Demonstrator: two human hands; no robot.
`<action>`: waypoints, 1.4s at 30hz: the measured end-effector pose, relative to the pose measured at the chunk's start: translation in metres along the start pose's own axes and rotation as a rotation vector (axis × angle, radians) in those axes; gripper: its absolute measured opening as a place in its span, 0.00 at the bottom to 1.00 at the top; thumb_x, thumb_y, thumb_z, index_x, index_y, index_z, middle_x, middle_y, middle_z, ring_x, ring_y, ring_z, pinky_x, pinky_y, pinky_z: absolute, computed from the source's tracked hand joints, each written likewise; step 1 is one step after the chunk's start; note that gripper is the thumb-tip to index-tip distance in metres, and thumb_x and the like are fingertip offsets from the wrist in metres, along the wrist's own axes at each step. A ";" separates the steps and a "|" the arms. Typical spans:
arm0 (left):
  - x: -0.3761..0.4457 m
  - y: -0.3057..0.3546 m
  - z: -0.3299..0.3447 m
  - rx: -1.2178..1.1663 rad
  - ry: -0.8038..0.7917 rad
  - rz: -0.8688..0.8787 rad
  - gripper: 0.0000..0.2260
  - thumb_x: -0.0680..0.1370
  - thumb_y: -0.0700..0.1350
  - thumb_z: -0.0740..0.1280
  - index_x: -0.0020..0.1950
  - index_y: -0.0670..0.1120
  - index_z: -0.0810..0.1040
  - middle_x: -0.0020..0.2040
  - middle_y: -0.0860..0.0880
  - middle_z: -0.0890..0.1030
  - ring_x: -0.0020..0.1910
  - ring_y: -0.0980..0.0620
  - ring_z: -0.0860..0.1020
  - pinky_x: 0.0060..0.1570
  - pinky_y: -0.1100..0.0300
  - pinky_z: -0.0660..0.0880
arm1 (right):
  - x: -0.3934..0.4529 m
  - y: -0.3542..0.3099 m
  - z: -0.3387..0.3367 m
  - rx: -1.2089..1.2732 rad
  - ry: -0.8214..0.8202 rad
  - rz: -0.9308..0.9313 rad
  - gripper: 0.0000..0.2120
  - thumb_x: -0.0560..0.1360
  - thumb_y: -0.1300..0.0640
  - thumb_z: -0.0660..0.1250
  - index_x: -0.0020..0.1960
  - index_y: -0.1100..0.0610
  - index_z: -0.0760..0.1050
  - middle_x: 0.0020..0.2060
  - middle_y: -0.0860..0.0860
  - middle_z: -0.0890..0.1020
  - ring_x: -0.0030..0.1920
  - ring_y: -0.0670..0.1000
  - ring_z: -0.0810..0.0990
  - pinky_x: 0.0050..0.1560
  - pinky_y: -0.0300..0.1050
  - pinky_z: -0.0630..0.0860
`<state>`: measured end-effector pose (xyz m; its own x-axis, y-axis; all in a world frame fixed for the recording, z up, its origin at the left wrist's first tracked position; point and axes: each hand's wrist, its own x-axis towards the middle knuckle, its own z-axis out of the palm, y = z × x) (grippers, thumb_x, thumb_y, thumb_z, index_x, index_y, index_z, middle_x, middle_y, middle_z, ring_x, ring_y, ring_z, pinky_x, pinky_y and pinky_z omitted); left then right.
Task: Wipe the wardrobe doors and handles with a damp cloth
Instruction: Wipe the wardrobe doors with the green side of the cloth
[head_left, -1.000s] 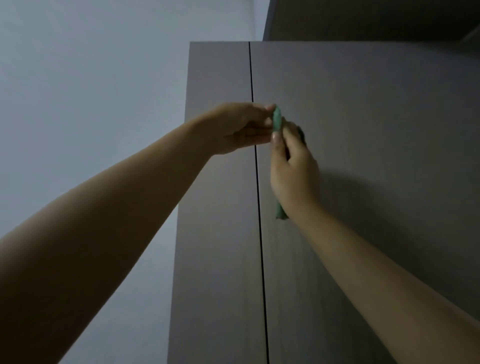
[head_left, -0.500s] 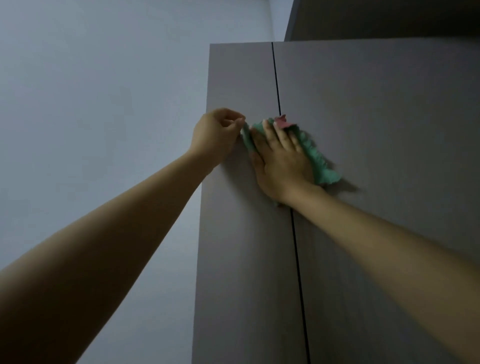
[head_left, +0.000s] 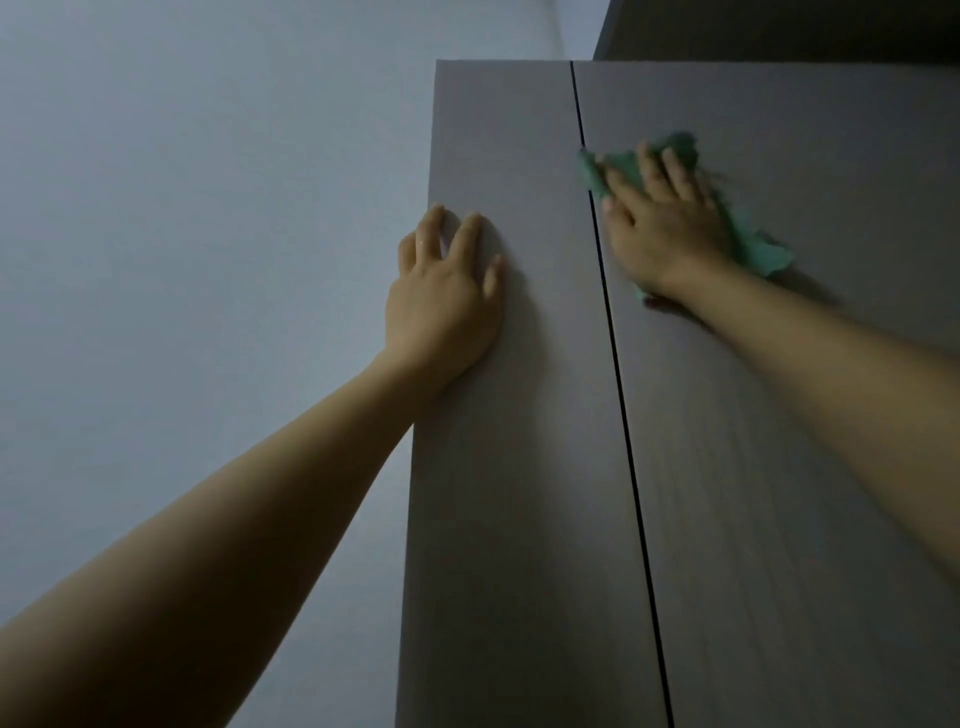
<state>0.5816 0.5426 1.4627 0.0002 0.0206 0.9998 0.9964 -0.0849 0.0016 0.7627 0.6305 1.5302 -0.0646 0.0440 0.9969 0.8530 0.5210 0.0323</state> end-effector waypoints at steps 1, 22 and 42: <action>0.000 0.001 0.001 0.020 0.000 0.001 0.24 0.82 0.55 0.53 0.78 0.51 0.56 0.78 0.48 0.51 0.76 0.46 0.51 0.70 0.49 0.60 | 0.012 0.003 -0.002 0.001 -0.015 0.083 0.24 0.82 0.45 0.42 0.78 0.45 0.48 0.78 0.51 0.47 0.77 0.54 0.44 0.75 0.53 0.40; 0.003 0.018 0.005 0.198 0.026 0.021 0.25 0.81 0.50 0.54 0.77 0.43 0.57 0.78 0.44 0.53 0.78 0.46 0.48 0.75 0.50 0.41 | -0.069 0.009 -0.002 -0.067 0.002 -0.321 0.32 0.74 0.41 0.37 0.78 0.45 0.46 0.78 0.47 0.51 0.77 0.50 0.50 0.73 0.48 0.48; 0.039 0.116 0.059 0.319 -0.071 -0.221 0.29 0.81 0.63 0.48 0.79 0.53 0.49 0.79 0.44 0.44 0.77 0.43 0.40 0.73 0.42 0.35 | 0.035 0.132 -0.010 0.032 0.074 -0.043 0.25 0.82 0.47 0.42 0.78 0.52 0.50 0.78 0.51 0.51 0.77 0.55 0.47 0.75 0.53 0.44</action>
<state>0.7020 0.5927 1.5010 -0.2230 0.0735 0.9721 0.9493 0.2432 0.1993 0.8785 0.6923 1.5697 -0.0618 -0.0416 0.9972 0.8330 0.5483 0.0745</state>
